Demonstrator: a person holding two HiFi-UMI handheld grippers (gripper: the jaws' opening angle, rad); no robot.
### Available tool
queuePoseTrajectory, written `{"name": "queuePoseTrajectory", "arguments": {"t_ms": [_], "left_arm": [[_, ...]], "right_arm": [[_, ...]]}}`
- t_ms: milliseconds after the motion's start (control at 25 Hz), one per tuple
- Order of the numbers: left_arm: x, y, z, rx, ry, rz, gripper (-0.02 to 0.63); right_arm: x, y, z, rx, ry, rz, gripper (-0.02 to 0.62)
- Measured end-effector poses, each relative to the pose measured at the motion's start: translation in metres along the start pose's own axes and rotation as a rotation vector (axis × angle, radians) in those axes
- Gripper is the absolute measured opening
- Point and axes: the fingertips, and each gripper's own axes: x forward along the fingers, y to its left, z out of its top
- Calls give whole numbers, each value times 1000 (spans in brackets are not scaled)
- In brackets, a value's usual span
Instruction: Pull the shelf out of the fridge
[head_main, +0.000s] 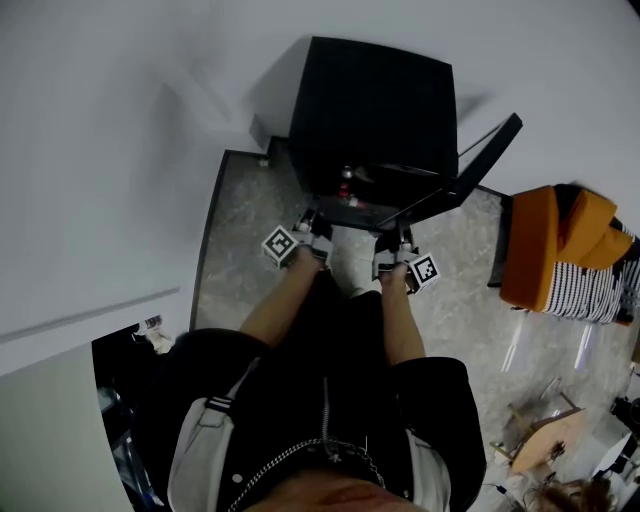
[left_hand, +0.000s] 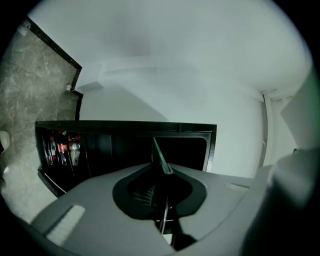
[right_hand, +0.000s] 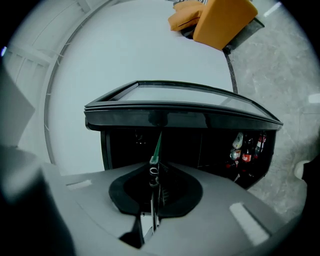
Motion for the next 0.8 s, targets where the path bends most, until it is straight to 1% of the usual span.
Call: {"name": "queuePoseTrajectory", "arguments": {"t_ms": [160,240,400,520,800], "left_arm": [[-24,2,-9,16,-19,1,23],[-33,-6,-18,10,-32,-13,23],[-55,-18,-32,13,-61,-31,24],[-77,-21,-39,20,-80,-34,23],[-137,-38,-57,42,-123,-48,23]], "right_arm": [[-23,0,-2,4,17,-6,17],[-33,1,-1,10,28,-5,17],[-55,6,2,-14,59,13,17],[-69,15,-3,-17,88,36,17],[-120,26,-16,-19,125,51,17]]}}
